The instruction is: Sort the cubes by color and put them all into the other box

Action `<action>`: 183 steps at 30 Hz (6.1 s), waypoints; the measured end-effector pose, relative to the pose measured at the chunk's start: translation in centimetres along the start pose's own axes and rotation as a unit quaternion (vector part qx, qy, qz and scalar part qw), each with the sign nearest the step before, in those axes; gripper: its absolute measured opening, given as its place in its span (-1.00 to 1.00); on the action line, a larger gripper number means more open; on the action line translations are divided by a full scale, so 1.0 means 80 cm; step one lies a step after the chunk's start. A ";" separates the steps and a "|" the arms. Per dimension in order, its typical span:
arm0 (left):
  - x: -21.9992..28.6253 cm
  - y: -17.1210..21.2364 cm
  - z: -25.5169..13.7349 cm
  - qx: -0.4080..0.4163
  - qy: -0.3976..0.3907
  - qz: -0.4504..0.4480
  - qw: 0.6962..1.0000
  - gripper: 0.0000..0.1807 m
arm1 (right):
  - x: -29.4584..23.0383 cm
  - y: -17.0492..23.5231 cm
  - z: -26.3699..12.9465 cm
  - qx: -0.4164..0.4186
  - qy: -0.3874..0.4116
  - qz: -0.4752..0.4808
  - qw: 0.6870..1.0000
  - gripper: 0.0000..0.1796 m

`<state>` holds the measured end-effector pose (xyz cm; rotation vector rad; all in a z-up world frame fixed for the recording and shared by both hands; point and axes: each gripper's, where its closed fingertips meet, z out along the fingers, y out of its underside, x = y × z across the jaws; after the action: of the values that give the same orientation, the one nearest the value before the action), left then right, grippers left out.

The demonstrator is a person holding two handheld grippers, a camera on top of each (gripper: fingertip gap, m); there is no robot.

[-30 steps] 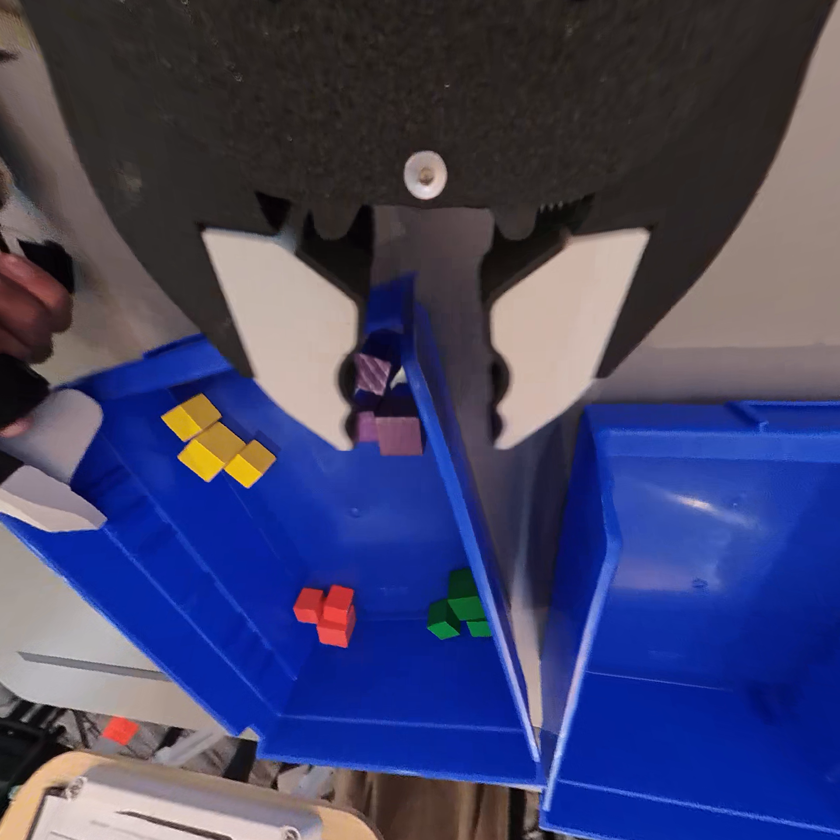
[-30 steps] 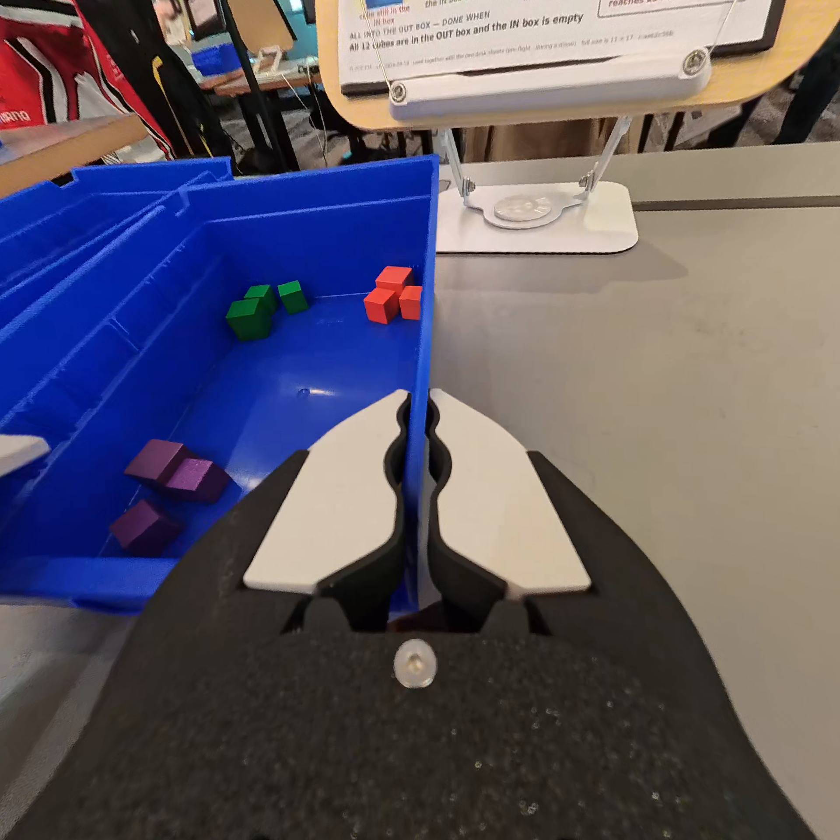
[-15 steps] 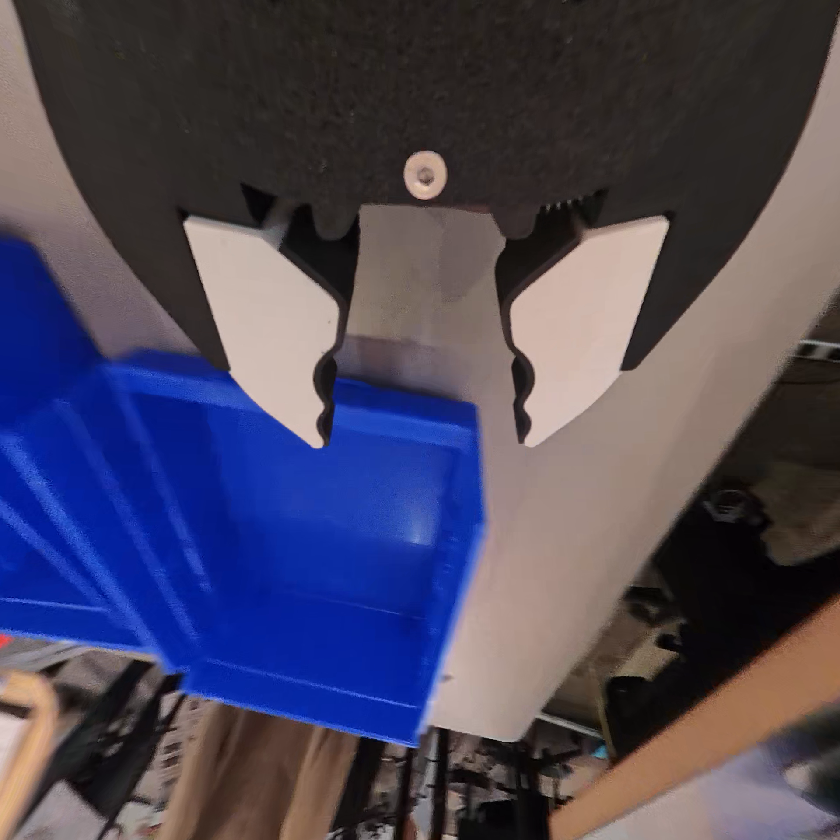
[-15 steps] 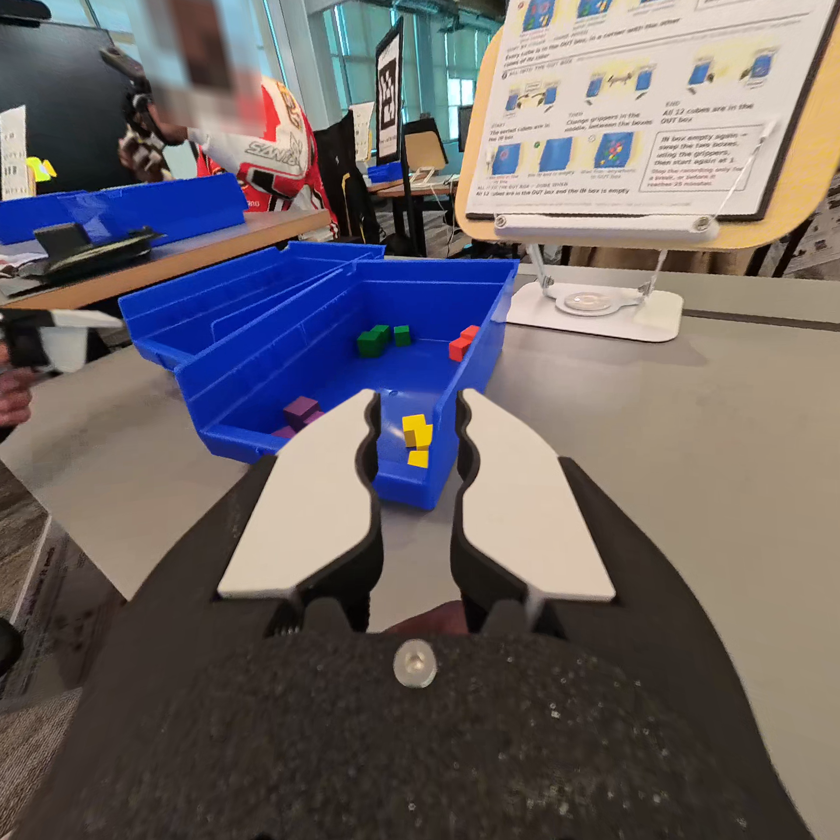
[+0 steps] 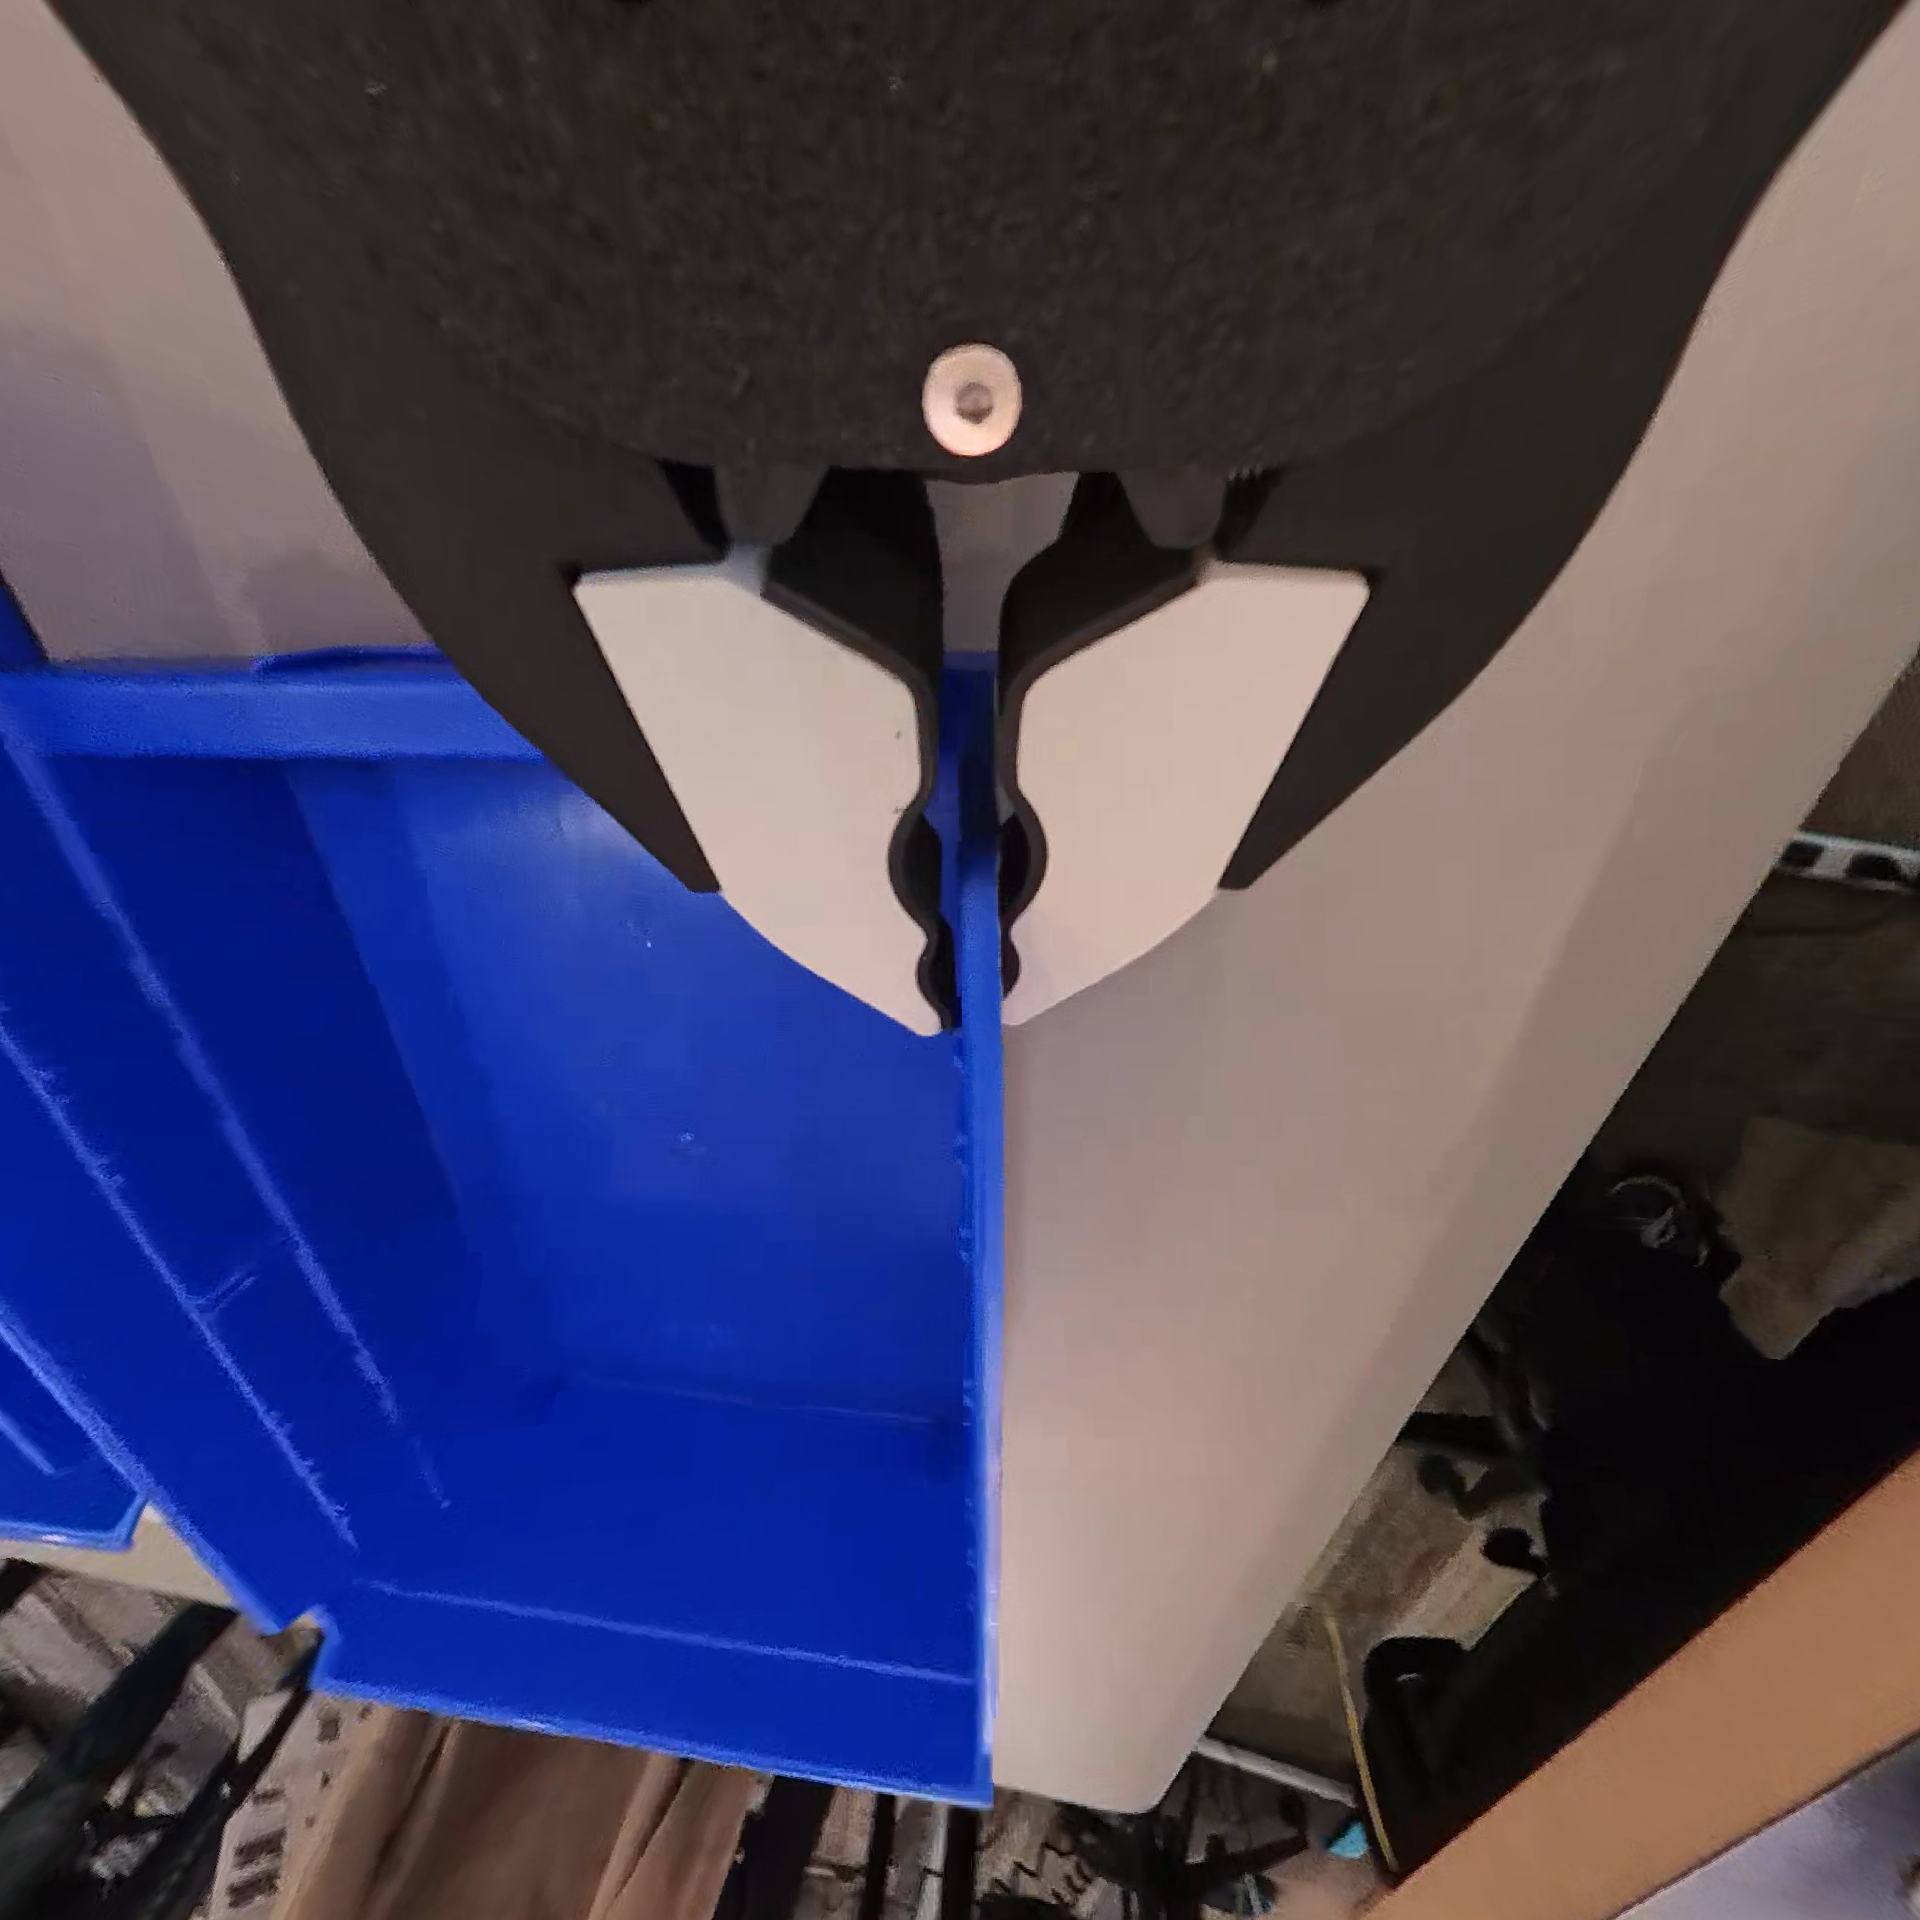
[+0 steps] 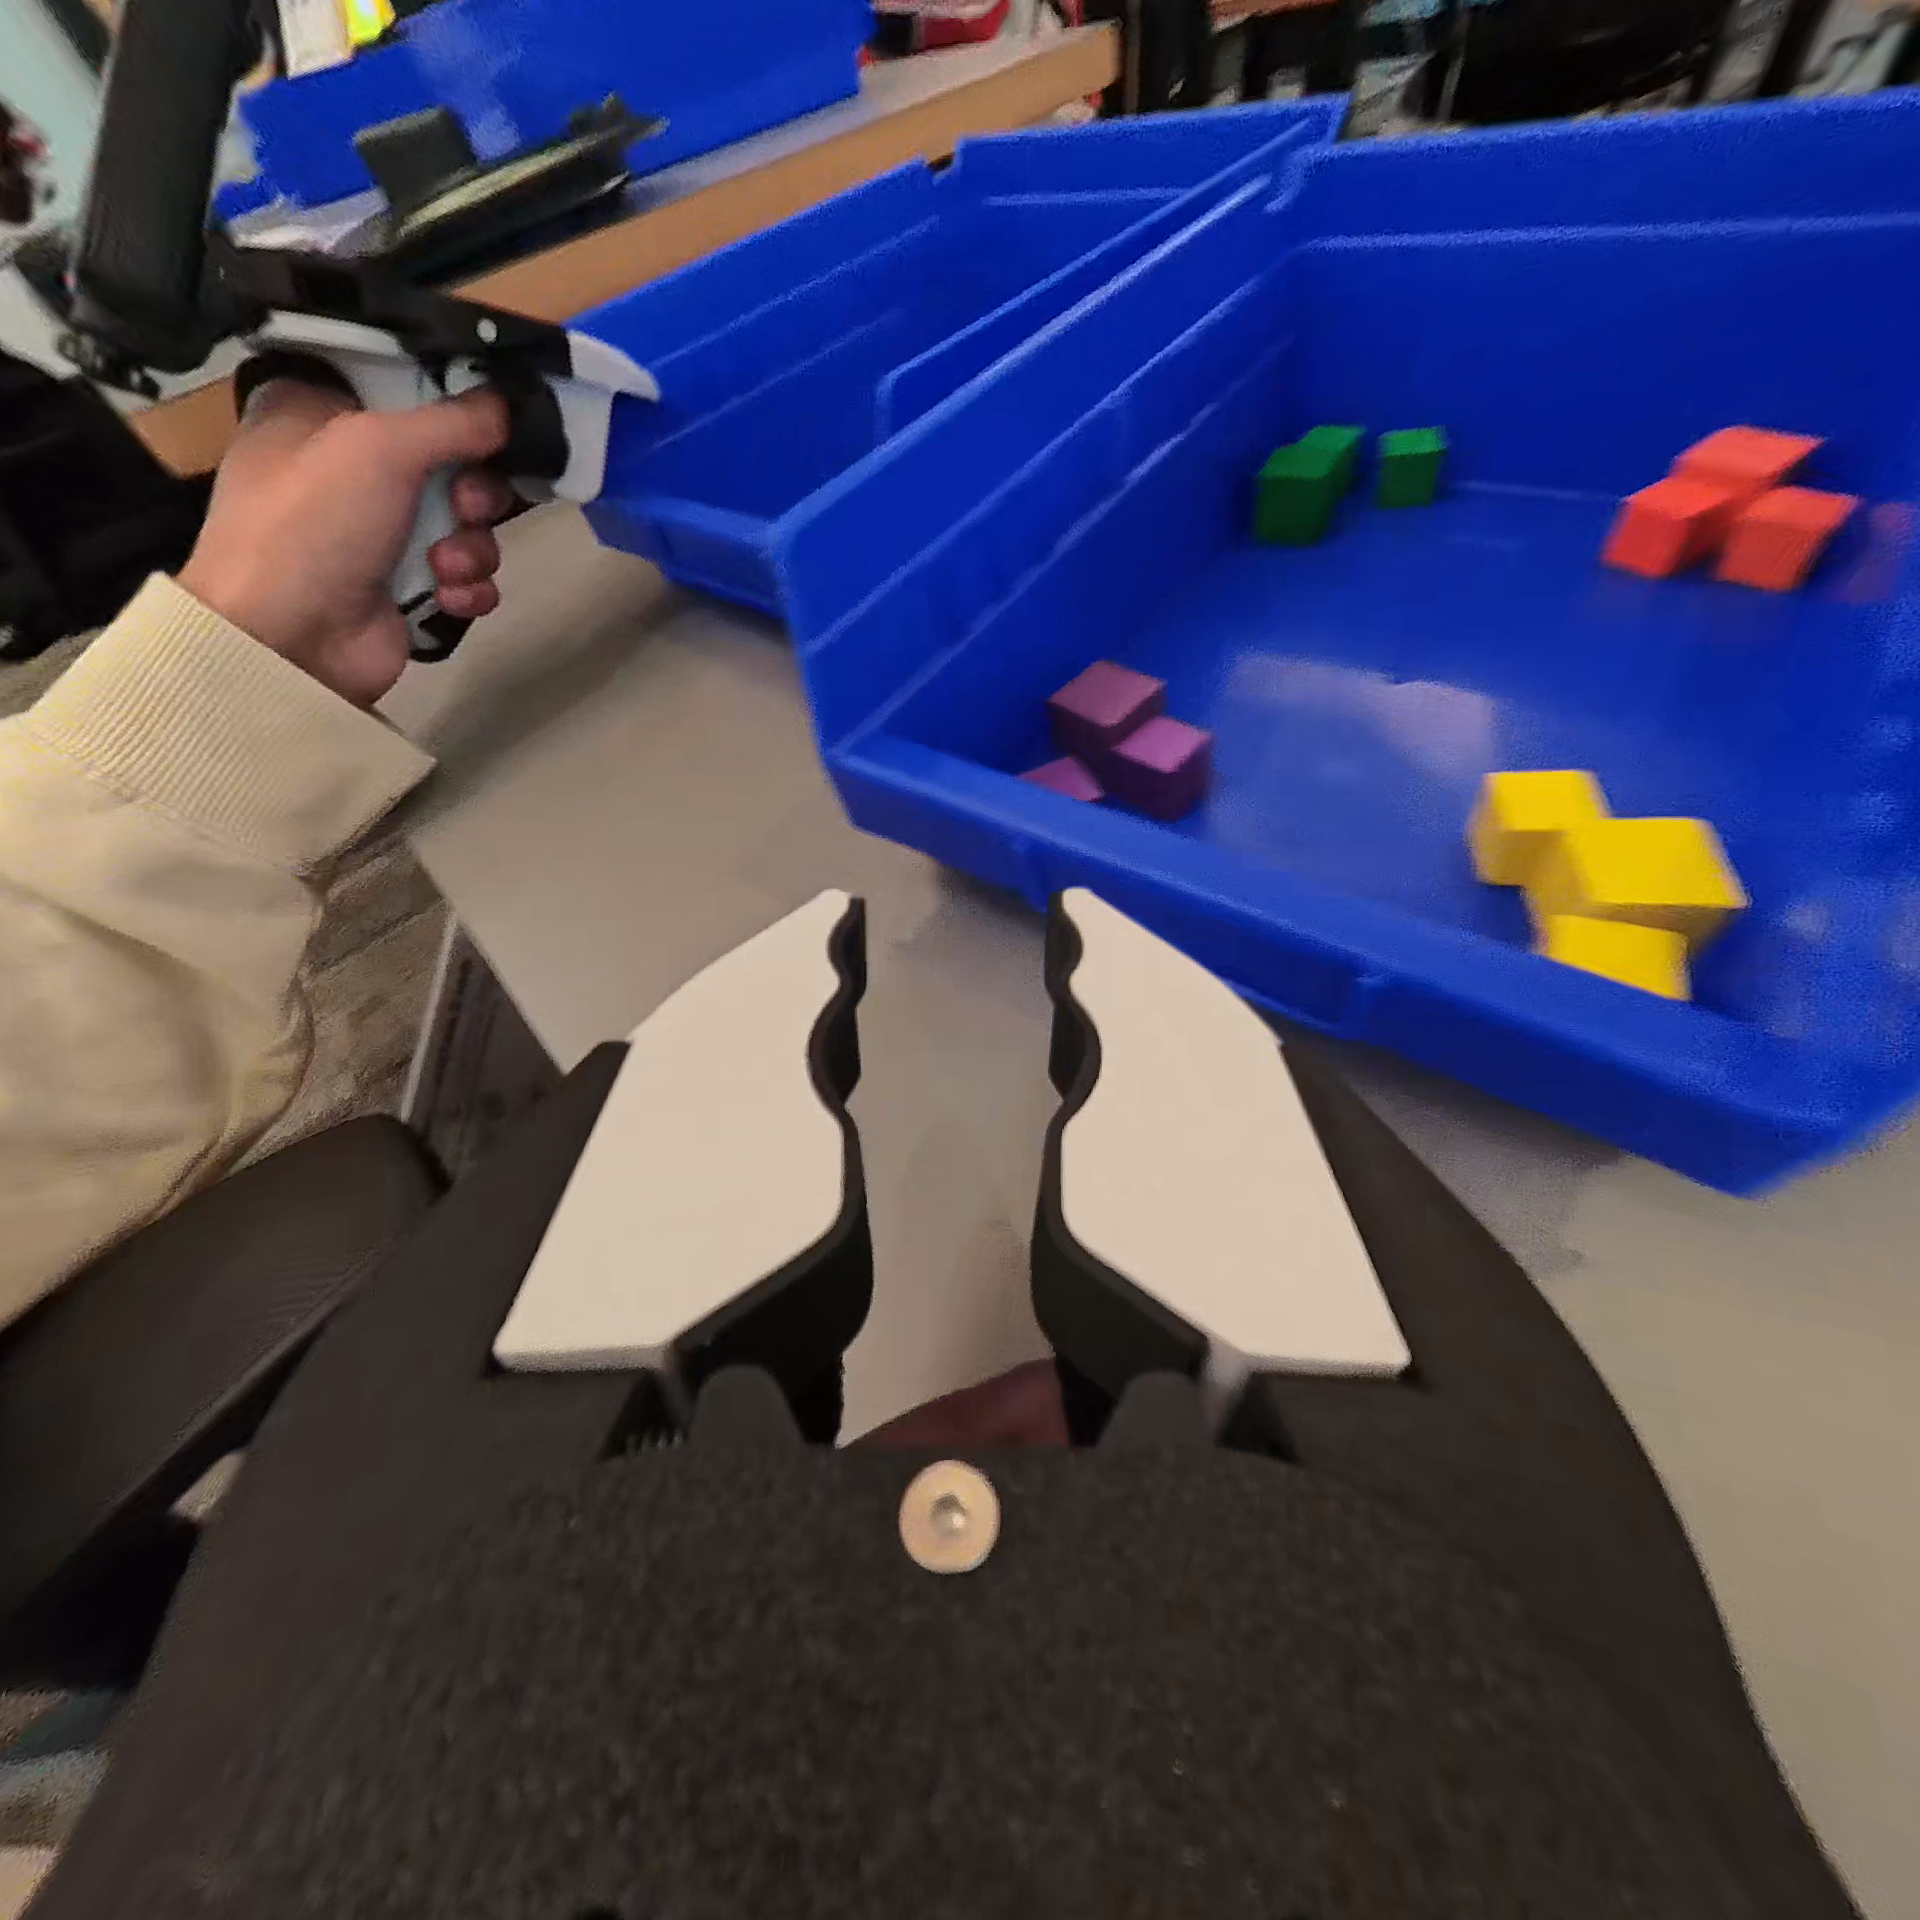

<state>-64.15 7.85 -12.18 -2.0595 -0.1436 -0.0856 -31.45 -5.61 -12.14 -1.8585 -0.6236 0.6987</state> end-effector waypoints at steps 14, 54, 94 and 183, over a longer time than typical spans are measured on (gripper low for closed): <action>-0.002 0.120 -0.224 0.038 -0.099 -0.044 0.993 -0.95 | -0.119 -0.025 0.106 0.006 -0.007 -0.003 1.000 -0.50; 0.821 0.040 -0.098 0.133 0.247 0.177 0.943 -0.95 | 0.459 -0.092 -0.455 0.145 0.456 0.099 0.873 -0.94; 0.306 0.086 -0.048 0.000 0.097 0.027 0.995 -0.32 | 0.185 -0.039 -0.005 0.030 0.221 0.056 0.973 -0.50; 0.331 0.086 -0.127 0.018 0.213 0.094 0.972 -0.24 | 0.210 0.007 -0.183 0.044 0.151 -0.026 0.987 -0.39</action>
<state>-37.01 -2.61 -10.10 -1.9618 0.3124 -0.3998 -9.33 -3.43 -11.09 -1.8126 -0.4352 0.3936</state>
